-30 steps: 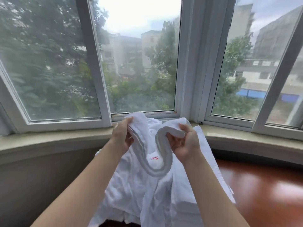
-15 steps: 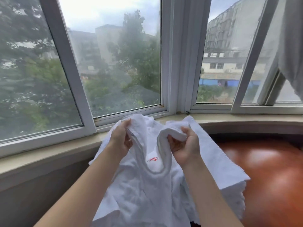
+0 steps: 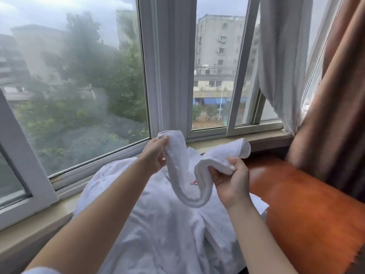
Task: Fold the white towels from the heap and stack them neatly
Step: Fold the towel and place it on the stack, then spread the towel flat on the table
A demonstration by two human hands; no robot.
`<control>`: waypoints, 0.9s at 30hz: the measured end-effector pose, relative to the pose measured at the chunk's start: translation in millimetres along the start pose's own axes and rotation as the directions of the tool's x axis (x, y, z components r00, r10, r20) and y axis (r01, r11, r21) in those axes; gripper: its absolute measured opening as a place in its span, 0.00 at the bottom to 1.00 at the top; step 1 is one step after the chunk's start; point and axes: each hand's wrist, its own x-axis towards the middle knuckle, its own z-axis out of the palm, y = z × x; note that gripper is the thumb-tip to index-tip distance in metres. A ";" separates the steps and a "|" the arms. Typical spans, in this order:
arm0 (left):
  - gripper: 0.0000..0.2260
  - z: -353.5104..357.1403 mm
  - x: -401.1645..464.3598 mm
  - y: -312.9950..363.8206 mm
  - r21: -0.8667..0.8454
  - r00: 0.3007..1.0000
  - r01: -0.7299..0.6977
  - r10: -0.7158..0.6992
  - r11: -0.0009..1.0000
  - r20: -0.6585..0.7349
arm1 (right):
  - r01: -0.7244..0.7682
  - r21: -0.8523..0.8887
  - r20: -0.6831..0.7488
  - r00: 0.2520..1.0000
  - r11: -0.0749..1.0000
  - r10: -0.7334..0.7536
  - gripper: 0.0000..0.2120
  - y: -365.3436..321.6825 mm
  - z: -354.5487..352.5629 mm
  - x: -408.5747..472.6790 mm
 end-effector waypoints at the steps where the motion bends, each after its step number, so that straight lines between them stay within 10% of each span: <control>1: 0.07 3.8 17.2 5.3 -0.004 1.000 -0.019 0.019 1.000 0.021 | 0.052 -0.007 0.011 0.999 0.999 -0.051 0.11 -5.3 1.2 10.1; 6: 0.08 2.1 111.7 3.3 0.017 0.993 -0.017 0.019 1.000 -0.119 | 0.191 -0.005 -0.050 0.980 0.982 -0.191 0.07 0.1 -46.8 40.8; 12: 0.32 -16.3 166.4 -126.0 0.377 0.904 0.428 -0.399 0.822 -0.157 | -0.235 -0.180 -0.500 0.858 0.955 0.116 0.10 62.3 -149.7 36.8; 17: 0.30 -9.4 183.8 -166.8 0.380 0.944 0.304 -0.222 0.874 -0.246 | -0.395 -0.172 -0.510 0.820 0.902 0.261 0.22 36.5 -170.6 56.9; 23: 0.16 -3.0 189.5 -172.2 0.416 0.937 -0.076 0.207 0.906 -0.281 | -0.038 -0.715 -0.385 0.855 0.698 -0.348 0.26 32.9 -160.1 69.6; 27: 0.24 -0.2 181.9 -178.9 0.658 0.956 0.193 0.011 0.727 -0.293 | -0.164 -0.807 -0.477 0.748 0.567 -0.462 0.26 34.8 -176.7 55.5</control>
